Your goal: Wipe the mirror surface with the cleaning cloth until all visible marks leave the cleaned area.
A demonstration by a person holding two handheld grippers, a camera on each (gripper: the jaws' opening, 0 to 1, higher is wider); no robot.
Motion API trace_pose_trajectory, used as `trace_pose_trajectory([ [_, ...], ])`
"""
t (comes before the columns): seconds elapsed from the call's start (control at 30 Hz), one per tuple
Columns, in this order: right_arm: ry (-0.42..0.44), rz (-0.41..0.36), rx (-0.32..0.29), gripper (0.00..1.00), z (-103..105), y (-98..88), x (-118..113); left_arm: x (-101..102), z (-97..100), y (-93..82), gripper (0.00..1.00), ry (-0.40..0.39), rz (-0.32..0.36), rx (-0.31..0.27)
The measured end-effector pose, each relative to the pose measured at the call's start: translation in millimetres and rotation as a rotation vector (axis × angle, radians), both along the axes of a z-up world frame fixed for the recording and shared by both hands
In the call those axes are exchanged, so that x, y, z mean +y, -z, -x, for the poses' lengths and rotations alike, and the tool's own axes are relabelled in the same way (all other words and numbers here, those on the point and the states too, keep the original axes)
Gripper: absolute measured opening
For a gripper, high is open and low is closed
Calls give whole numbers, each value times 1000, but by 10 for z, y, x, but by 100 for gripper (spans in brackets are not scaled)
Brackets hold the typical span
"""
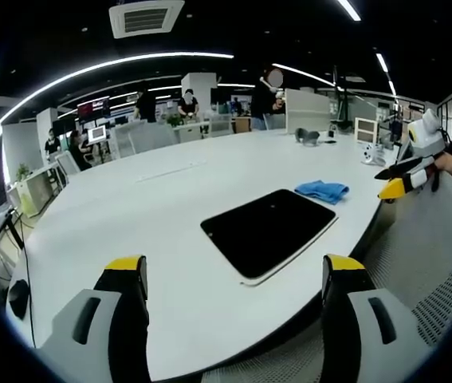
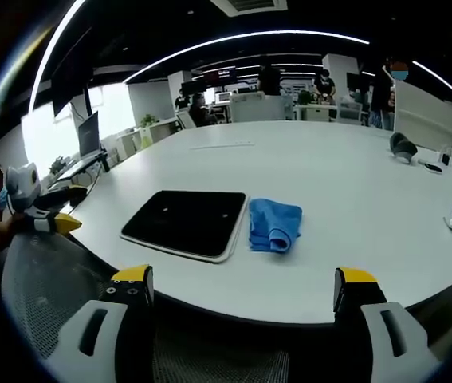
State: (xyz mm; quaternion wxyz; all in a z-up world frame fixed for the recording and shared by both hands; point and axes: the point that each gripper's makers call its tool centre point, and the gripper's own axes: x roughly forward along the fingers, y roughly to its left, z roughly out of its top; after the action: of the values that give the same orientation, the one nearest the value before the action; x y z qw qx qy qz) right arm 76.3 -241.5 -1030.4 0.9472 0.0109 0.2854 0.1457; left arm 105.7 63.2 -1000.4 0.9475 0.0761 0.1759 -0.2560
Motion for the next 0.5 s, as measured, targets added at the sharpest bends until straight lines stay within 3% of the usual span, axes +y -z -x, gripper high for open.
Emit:
trace_pose_trajectory([
  [0.5,1,7,8,92,14,8,6,6,-5,-11,88,-3,0,-8],
])
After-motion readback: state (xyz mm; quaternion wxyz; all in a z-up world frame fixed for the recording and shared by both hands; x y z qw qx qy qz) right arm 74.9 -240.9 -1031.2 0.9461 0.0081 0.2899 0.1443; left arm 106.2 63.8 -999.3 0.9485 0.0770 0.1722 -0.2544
